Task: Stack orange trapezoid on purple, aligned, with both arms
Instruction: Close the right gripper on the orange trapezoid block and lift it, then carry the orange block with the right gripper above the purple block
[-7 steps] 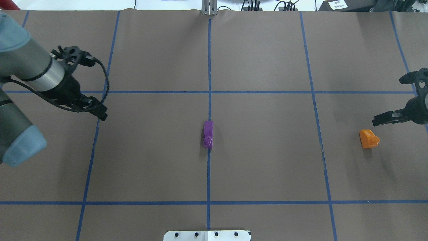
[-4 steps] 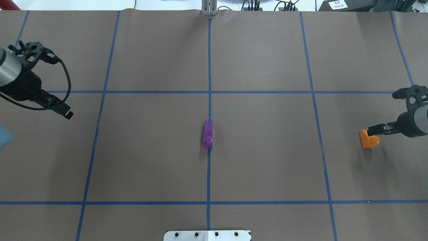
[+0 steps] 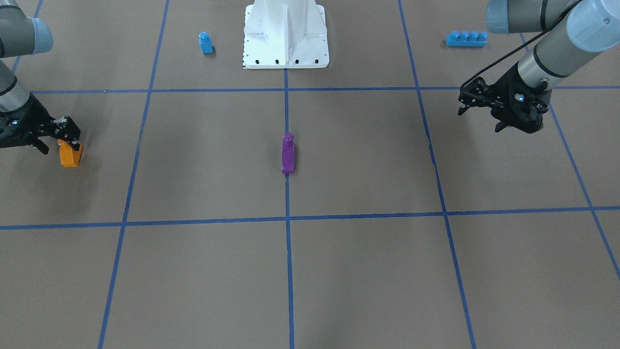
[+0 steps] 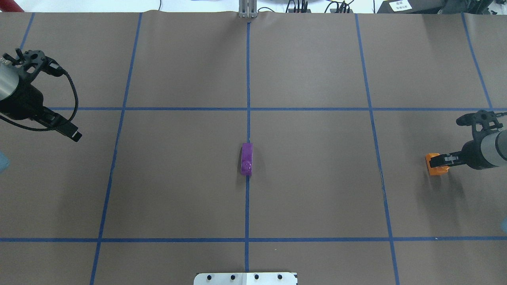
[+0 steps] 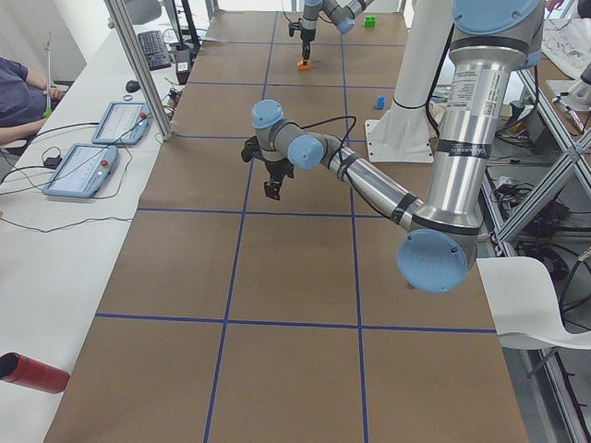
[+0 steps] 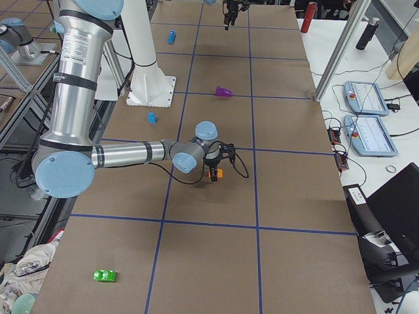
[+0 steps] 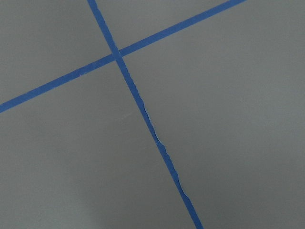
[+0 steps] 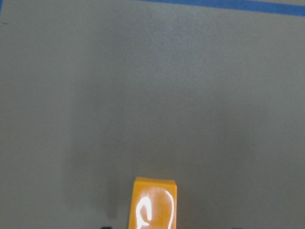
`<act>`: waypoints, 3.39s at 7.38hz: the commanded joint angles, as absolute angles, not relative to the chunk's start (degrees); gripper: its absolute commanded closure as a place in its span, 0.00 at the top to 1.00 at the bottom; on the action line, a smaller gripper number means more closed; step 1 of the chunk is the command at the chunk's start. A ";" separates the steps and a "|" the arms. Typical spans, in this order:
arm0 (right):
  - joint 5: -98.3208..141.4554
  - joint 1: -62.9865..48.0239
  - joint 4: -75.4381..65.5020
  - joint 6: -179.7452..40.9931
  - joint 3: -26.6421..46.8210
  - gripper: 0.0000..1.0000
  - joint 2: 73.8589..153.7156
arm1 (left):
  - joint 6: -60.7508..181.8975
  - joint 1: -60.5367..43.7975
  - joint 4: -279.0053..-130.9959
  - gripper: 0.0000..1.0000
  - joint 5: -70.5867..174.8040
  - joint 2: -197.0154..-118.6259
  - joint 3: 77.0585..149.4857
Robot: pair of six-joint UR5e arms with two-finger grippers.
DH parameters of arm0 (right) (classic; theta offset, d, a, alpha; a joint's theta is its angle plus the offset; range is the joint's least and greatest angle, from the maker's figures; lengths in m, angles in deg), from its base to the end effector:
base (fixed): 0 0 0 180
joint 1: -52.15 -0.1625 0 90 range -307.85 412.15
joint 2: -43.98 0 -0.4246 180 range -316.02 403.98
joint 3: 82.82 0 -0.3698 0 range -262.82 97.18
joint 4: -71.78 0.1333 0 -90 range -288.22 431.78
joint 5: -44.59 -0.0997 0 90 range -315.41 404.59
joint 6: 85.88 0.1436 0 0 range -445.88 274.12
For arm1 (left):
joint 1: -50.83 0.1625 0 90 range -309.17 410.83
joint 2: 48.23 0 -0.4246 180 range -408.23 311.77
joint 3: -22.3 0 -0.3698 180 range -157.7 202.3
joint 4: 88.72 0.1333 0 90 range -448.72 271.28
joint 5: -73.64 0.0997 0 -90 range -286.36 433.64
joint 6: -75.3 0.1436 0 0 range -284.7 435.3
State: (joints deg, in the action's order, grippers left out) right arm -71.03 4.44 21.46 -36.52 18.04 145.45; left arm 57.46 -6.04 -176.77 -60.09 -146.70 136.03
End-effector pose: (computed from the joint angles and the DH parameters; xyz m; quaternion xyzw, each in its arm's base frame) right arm -0.2463 -0.3766 0.6202 0.0773 -0.3795 -0.0173 0.9218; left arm 0.2523 -0.4489 0.4248 0.0639 0.4287 0.2155 0.8750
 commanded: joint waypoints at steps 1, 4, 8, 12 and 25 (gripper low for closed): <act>-71.08 5.47 20.98 -36.48 18.43 0.09 145.41 | 57.11 -5.95 -176.87 1.00 -59.86 -146.66 136.03; -71.77 5.66 17.67 -36.57 22.62 0.00 144.88 | 55.28 -6.13 -176.61 1.00 -60.30 -145.97 136.47; -73.18 7.83 -8.01 -30.19 31.18 0.00 126.73 | 63.20 -15.16 -177.67 1.00 -59.78 -135.44 137.62; -67.07 20.39 -24.80 -12.19 26.64 0.00 102.04 | 76.62 -22.04 -177.67 1.00 -59.60 -130.32 136.83; -57.45 27.28 -24.64 -2.12 11.23 0.00 87.57 | 75.92 -21.95 -177.75 1.00 -59.95 -130.40 136.74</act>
